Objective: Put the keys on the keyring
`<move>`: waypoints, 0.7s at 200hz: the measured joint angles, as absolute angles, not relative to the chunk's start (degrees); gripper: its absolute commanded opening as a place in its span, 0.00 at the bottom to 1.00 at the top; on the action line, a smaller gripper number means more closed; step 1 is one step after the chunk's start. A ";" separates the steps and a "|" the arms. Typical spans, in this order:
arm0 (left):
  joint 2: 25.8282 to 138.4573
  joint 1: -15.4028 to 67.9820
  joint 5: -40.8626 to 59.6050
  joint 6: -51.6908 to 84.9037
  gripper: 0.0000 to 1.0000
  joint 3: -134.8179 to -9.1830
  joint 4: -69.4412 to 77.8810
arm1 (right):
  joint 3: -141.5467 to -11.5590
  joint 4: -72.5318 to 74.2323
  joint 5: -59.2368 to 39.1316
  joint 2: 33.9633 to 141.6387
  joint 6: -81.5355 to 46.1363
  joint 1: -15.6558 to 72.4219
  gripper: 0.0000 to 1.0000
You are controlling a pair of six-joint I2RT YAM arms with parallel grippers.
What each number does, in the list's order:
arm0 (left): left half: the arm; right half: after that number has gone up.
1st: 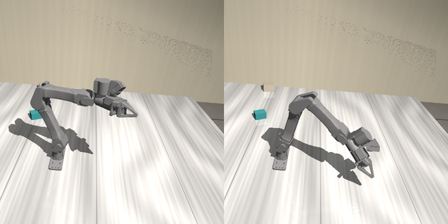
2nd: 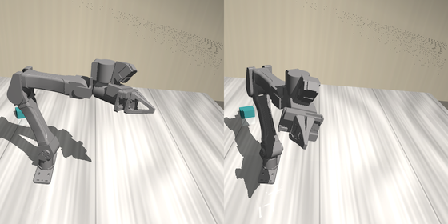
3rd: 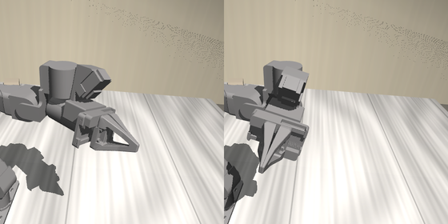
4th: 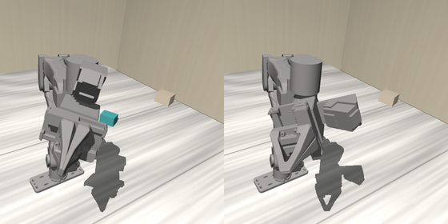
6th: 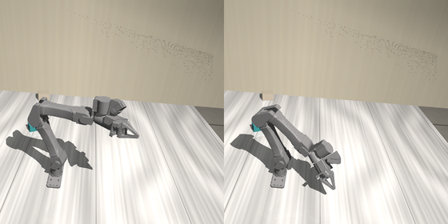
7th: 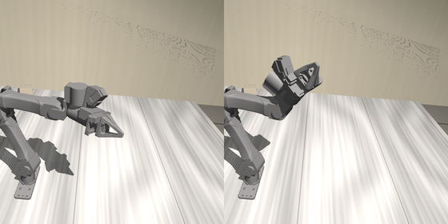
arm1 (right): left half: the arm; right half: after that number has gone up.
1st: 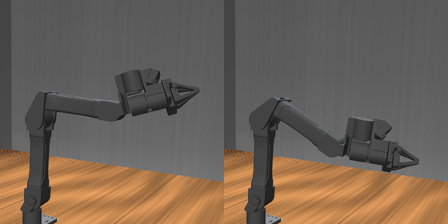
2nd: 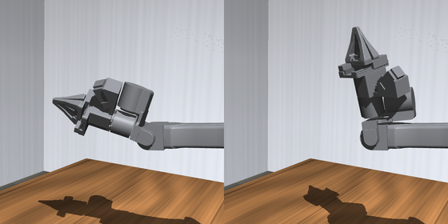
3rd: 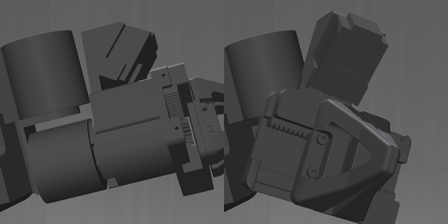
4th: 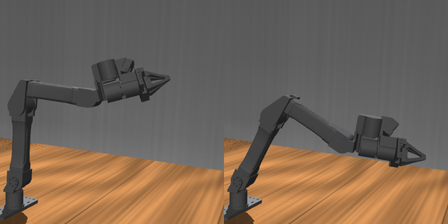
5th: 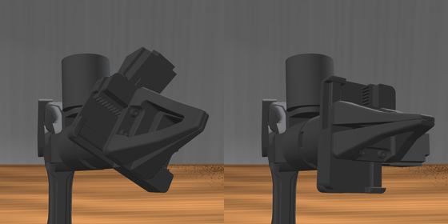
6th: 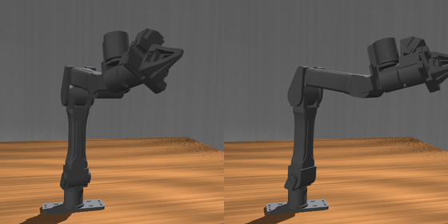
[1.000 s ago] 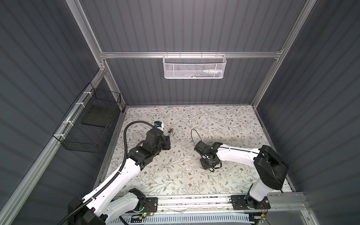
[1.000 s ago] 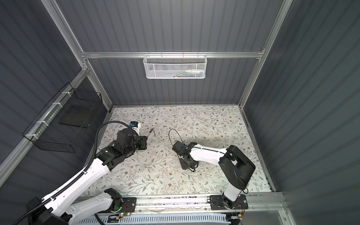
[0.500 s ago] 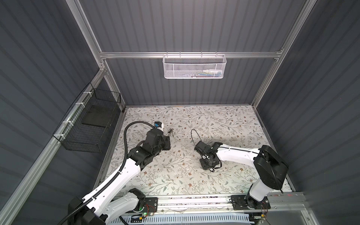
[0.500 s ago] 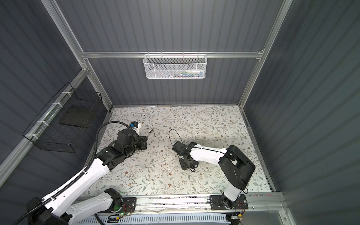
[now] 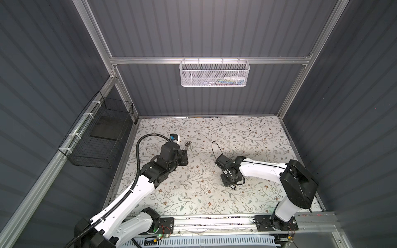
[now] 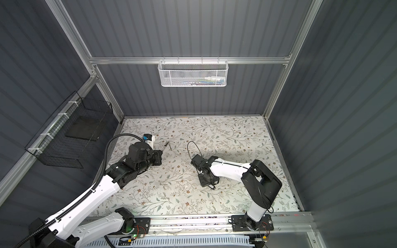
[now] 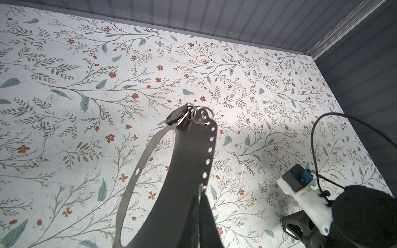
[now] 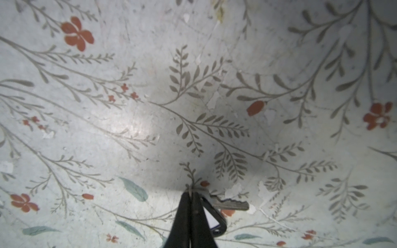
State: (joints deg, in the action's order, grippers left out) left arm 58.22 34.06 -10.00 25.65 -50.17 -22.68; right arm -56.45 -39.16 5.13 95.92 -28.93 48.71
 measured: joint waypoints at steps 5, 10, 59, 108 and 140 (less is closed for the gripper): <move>58.22 34.06 -10.02 25.65 0.00 -50.17 -22.68 | -56.38 -39.07 5.13 95.70 -28.93 48.69 0.00; 58.22 34.06 -10.00 25.65 0.00 -50.17 -22.68 | -56.27 -38.94 5.13 95.33 -28.91 48.69 0.00; 58.22 34.06 -9.10 25.21 0.00 -50.17 -22.59 | -52.05 -33.71 5.41 83.31 -26.52 48.36 0.00; 58.02 34.06 -3.75 22.76 0.00 -50.41 -19.22 | -46.44 -22.09 6.00 67.05 -21.32 47.62 0.00; 58.02 34.06 3.68 19.14 0.00 -52.42 -17.06 | -45.10 -13.82 5.08 60.99 -17.19 46.35 0.01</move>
State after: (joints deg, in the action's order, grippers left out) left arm 58.02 34.06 3.68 19.14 -52.42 -17.06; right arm -45.10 -13.82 5.08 60.99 -17.19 46.35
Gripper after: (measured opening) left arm 0.045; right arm 0.041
